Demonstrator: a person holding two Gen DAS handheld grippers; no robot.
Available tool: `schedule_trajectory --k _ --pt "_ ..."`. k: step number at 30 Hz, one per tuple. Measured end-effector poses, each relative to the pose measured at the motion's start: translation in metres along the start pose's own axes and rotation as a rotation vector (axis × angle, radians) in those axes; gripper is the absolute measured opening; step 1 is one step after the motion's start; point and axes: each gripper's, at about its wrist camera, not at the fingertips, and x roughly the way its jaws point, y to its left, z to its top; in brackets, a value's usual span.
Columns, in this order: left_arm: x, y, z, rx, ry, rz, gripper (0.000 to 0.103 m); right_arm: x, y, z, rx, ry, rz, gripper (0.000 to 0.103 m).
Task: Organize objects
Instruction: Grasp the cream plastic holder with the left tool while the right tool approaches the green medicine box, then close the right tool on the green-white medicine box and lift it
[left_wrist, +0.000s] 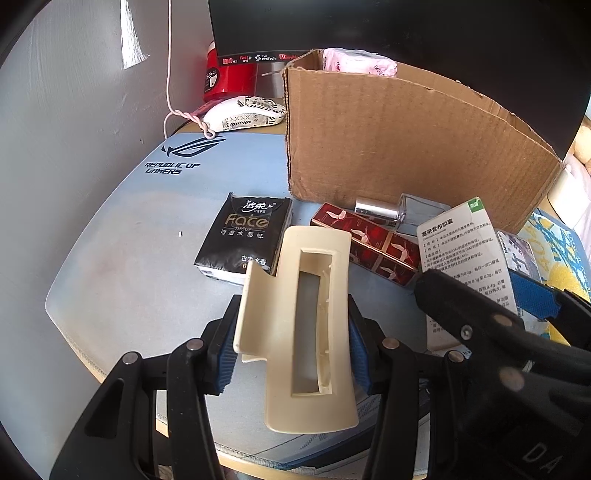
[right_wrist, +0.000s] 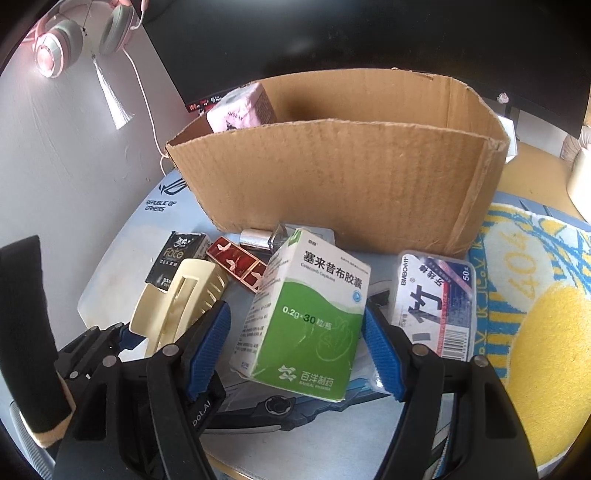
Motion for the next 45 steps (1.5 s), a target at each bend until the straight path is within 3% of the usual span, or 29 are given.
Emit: schedule_trajectory --k 8,13,18,32,45 --pt "-0.002 0.004 -0.002 0.001 -0.004 0.008 0.051 0.007 0.009 0.001 -0.050 -0.006 -0.059 0.077" --pt "-0.002 0.005 -0.003 0.004 -0.004 0.012 0.051 0.015 0.006 0.003 -0.008 0.023 -0.064 0.065" --pt "-0.005 0.002 -0.005 0.028 -0.015 0.038 0.051 0.021 0.007 0.004 -0.027 0.019 -0.118 0.060" --pt "-0.007 0.007 -0.006 0.014 -0.015 0.041 0.048 0.026 -0.005 0.013 -0.014 0.024 -0.096 0.056" --pt "-0.009 0.009 -0.006 -0.006 -0.020 -0.004 0.046 0.024 -0.022 0.025 -0.019 0.000 -0.078 0.055"
